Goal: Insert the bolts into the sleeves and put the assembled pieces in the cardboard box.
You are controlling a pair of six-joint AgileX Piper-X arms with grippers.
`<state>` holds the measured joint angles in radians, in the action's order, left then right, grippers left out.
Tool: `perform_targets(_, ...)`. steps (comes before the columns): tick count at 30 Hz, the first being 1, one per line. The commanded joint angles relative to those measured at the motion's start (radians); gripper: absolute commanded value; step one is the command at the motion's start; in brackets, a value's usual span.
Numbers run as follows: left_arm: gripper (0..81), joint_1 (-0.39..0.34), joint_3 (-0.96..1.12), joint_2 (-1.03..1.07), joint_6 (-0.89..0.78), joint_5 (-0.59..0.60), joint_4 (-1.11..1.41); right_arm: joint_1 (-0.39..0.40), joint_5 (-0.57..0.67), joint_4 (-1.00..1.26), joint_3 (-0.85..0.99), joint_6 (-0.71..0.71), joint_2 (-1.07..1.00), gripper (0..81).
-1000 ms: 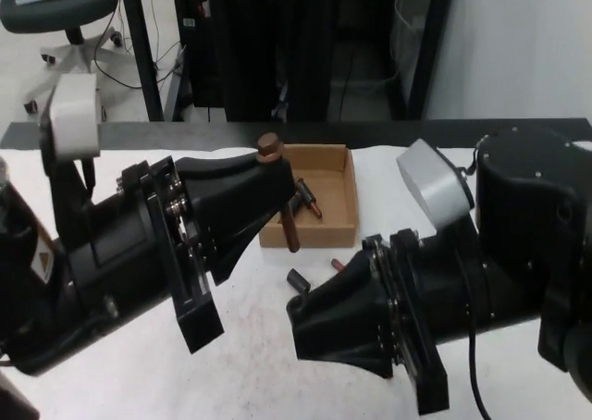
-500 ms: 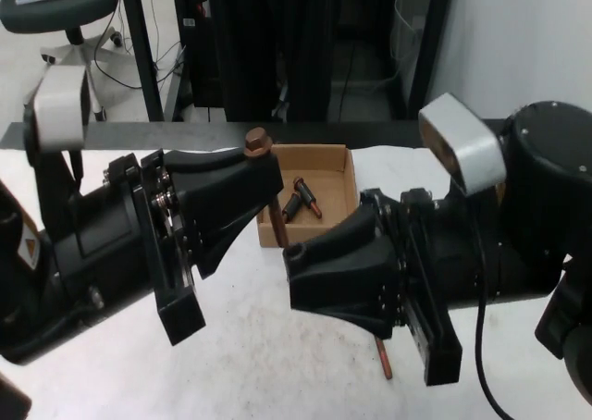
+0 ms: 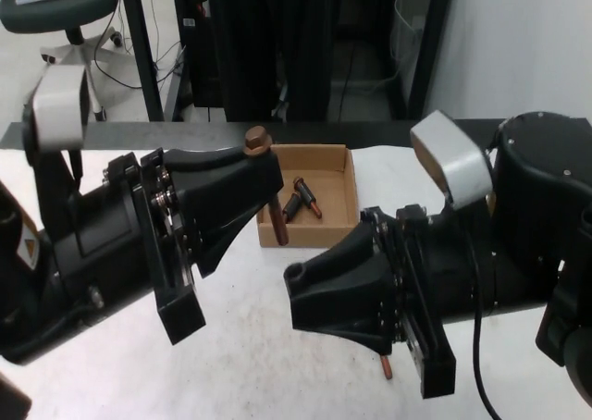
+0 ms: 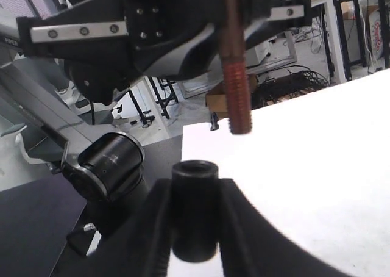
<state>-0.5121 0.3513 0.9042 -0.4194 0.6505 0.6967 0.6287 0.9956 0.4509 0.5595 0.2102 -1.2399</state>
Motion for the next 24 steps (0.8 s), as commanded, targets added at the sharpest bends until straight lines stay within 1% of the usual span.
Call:
perform_targets(1,0.2,0.003,0.013,-0.002,-0.010,-0.006,0.026,0.001,0.012,-0.001,0.003,-0.021,0.010,0.8)
perform_targets(5,0.2,0.003,0.013,-0.002,-0.036,-0.002,0.031,0.001,-0.005,-0.001,0.003,-0.030,0.010,0.8)
perform_targets(7,0.2,0.003,0.013,-0.002,-0.037,0.021,0.034,0.001,-0.024,-0.001,0.003,-0.030,0.010,0.8)
perform_targets(13,0.2,0.003,0.013,-0.002,-0.048,0.028,0.034,0.001,-0.025,0.002,0.003,-0.030,0.010,0.8)
perform_targets(17,0.2,0.003,0.013,-0.002,-0.061,0.075,0.028,0.001,-0.025,0.018,0.005,-0.030,0.010,0.8)
perform_targets(24,0.2,0.003,0.013,-0.002,-0.061,0.076,0.006,0.001,-0.025,0.074,0.005,0.000,0.010,0.8)
